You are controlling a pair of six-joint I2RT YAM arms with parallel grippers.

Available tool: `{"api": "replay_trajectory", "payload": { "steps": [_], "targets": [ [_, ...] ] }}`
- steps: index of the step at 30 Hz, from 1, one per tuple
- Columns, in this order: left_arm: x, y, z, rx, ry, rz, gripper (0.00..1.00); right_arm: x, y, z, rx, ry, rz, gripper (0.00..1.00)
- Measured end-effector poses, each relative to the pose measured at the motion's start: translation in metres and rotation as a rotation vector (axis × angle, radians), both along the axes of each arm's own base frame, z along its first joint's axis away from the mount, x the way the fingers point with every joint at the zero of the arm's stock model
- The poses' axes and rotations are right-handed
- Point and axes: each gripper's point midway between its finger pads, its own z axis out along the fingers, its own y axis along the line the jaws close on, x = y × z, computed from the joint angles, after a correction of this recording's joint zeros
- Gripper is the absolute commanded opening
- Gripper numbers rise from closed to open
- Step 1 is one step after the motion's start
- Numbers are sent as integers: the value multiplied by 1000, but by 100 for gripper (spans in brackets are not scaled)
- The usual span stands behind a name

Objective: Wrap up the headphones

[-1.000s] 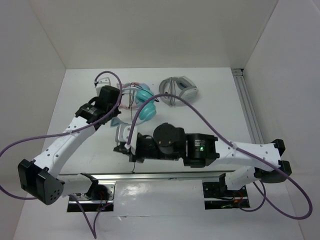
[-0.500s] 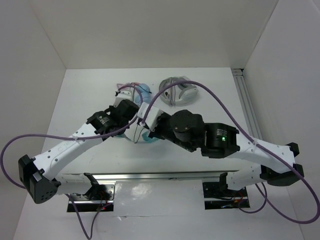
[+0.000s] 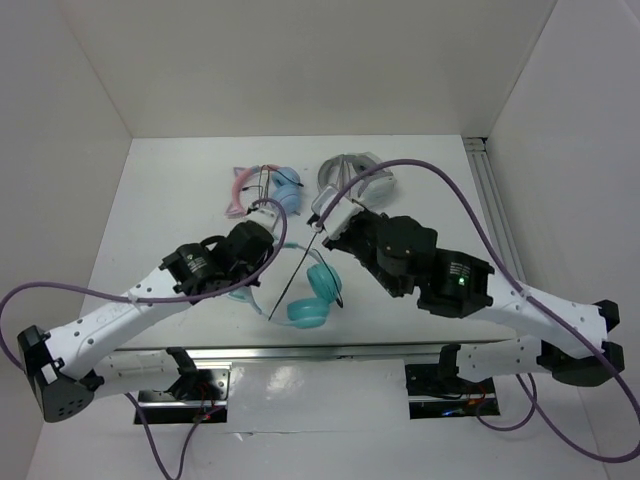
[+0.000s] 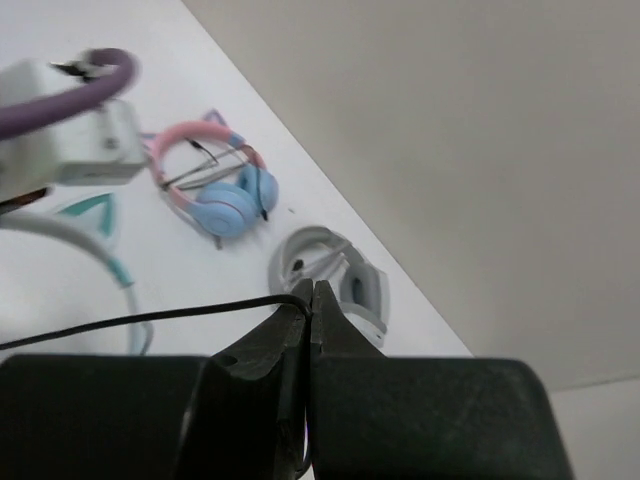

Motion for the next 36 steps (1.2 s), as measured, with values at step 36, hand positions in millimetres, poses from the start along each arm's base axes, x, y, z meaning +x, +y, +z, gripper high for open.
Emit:
{"api": "replay_trajectory", "payload": {
  "steps": [36],
  "targets": [
    [-51, 14, 182, -405, -278, -134, 0, 111, 1, -115, 478, 370, 316, 9]
  ]
}}
